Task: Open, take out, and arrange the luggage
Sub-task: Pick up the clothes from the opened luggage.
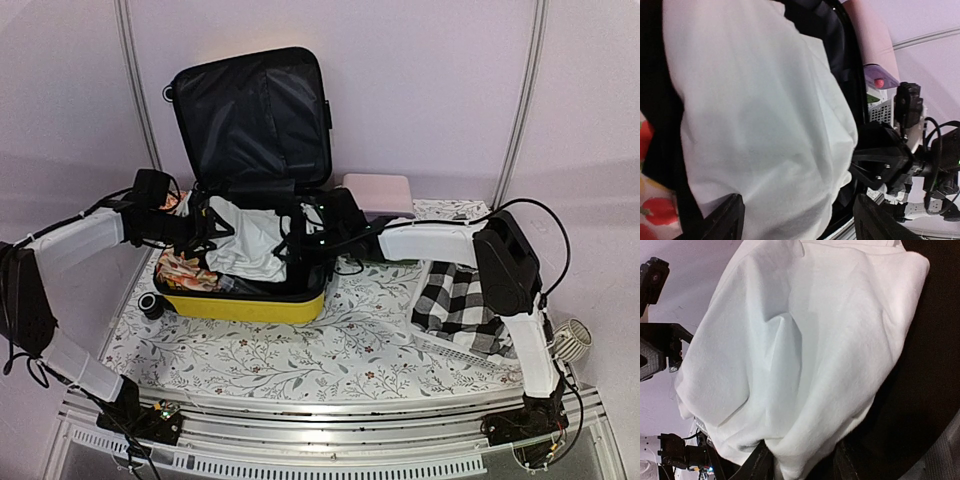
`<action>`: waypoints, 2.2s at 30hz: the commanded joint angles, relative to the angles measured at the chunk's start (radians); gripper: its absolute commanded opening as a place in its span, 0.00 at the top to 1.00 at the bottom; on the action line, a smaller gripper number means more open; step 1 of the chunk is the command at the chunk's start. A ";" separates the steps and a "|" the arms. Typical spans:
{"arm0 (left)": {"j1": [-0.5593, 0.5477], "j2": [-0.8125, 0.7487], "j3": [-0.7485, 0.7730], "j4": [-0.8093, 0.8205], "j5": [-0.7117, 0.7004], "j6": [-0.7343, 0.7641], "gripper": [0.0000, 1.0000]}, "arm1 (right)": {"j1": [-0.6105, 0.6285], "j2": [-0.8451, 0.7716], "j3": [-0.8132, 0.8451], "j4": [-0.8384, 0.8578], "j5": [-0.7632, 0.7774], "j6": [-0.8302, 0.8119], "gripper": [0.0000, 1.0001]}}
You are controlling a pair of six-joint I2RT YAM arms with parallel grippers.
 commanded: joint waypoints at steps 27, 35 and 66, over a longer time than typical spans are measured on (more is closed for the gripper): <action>0.121 -0.140 -0.202 0.106 0.214 -0.058 0.37 | 0.009 -0.097 -0.002 -0.225 -0.047 0.590 0.34; 0.125 -0.117 -0.206 0.119 0.213 -0.061 0.37 | 0.015 -0.007 0.155 -0.358 -0.074 0.569 0.45; 0.279 -0.162 -0.289 0.068 0.194 0.017 1.00 | 0.025 0.059 0.154 -0.234 -0.242 0.571 0.52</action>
